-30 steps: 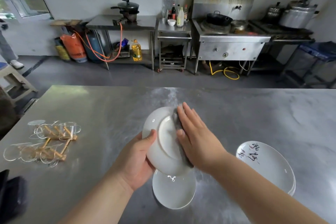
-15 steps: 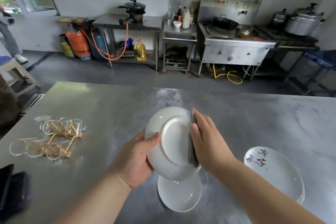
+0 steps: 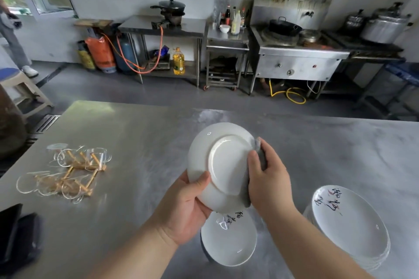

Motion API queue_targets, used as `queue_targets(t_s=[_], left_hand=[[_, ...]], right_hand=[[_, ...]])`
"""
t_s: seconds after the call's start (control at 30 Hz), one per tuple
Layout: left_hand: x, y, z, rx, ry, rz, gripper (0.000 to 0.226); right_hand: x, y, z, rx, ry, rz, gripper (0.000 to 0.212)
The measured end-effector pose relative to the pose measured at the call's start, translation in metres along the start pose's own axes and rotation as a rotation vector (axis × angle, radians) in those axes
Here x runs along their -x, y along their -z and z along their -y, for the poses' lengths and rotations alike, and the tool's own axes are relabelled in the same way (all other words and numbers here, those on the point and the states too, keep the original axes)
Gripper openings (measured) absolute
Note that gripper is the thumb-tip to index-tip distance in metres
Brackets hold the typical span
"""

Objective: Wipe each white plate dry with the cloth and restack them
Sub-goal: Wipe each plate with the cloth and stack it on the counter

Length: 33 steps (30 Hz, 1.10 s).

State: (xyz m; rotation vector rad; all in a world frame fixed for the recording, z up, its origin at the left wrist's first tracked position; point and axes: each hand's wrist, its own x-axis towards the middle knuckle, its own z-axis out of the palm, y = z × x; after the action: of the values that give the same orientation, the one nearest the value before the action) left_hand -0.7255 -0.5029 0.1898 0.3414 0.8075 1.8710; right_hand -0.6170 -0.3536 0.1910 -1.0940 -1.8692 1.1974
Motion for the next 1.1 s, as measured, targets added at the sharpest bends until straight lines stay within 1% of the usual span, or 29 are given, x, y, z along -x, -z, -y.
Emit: queue_targets(t_s=[0.03, 0.07, 0.13, 0.2, 0.23, 0.3, 0.33, 0.4, 0.43, 0.5, 0.57, 0.63, 0.67, 0.73, 0.83, 0.9, 0.93, 1.0, 1.03, 1.1], left_hand=[[0.001, 0.002, 0.000, 0.012, 0.039, 0.041, 0.046], [0.000, 0.003, -0.002, 0.019, 0.074, 0.081, 0.049], [-0.004, 0.004, -0.010, 0.008, 0.126, 0.126, 0.050], [-0.011, 0.001, -0.018, -0.039, 0.124, 0.091, 0.051], [-0.015, 0.001, -0.020, -0.061, 0.114, 0.067, 0.051], [-0.019, 0.003, -0.020, -0.067, 0.072, 0.052, 0.052], [-0.020, 0.004, -0.020, -0.051, 0.043, 0.045, 0.052], [-0.022, 0.006, -0.020, -0.004, -0.009, 0.012, 0.053], [-0.023, 0.006, -0.020, 0.014, -0.027, -0.003, 0.053], [-0.024, 0.002, -0.017, 0.017, -0.037, -0.005, 0.056], [-0.024, -0.005, -0.011, -0.009, -0.018, 0.014, 0.054], [-0.023, -0.013, -0.005, -0.049, -0.005, 0.033, 0.050], [-0.024, -0.016, -0.002, -0.053, -0.006, 0.041, 0.049], [-0.027, -0.021, -0.002, -0.025, -0.017, 0.049, 0.051], [-0.031, -0.024, -0.006, 0.029, -0.021, 0.037, 0.054], [-0.028, -0.024, 0.000, 0.028, 0.006, 0.014, 0.054], [-0.025, -0.025, 0.005, 0.027, 0.027, 0.017, 0.053], [-0.019, -0.024, 0.013, 0.016, 0.072, 0.018, 0.050], [-0.017, -0.023, 0.014, 0.000, 0.103, 0.037, 0.051], [-0.014, -0.022, 0.004, -0.032, 0.183, 0.120, 0.062]], right_hand=[[-0.009, 0.006, 0.004, 0.006, 0.003, 0.010, 0.044], [-0.020, 0.012, 0.010, 0.031, 0.045, 0.052, 0.040], [-0.040, 0.023, 0.025, 0.143, 0.174, 0.201, 0.035], [-0.054, 0.025, 0.038, 0.282, 0.343, 0.335, 0.035], [-0.057, 0.025, 0.042, 0.329, 0.425, 0.369, 0.036], [-0.053, 0.024, 0.045, 0.304, 0.494, 0.350, 0.037], [-0.044, 0.022, 0.040, 0.238, 0.474, 0.301, 0.039], [-0.013, 0.017, 0.024, 0.109, 0.344, 0.171, 0.043], [0.005, 0.012, 0.016, 0.084, 0.287, 0.137, 0.046], [0.025, 0.005, 0.009, 0.122, 0.211, 0.130, 0.055], [0.007, 0.010, 0.017, 0.241, 0.243, 0.085, 0.059], [-0.025, 0.023, 0.035, 0.342, 0.359, 0.062, 0.050], [-0.038, 0.028, 0.044, 0.353, 0.407, 0.079, 0.045], [-0.047, 0.030, 0.050, 0.310, 0.437, 0.101, 0.041], [-0.019, 0.017, 0.032, 0.212, 0.338, -0.001, 0.046], [0.005, 0.007, 0.013, 0.153, 0.220, -0.017, 0.054], [0.008, 0.006, 0.007, 0.131, 0.172, -0.017, 0.054], [-0.007, 0.010, 0.005, 0.109, 0.093, -0.038, 0.047], [-0.020, 0.015, 0.009, 0.135, 0.085, -0.038, 0.042], [-0.044, 0.025, 0.024, 0.218, 0.163, 0.026, 0.034]])
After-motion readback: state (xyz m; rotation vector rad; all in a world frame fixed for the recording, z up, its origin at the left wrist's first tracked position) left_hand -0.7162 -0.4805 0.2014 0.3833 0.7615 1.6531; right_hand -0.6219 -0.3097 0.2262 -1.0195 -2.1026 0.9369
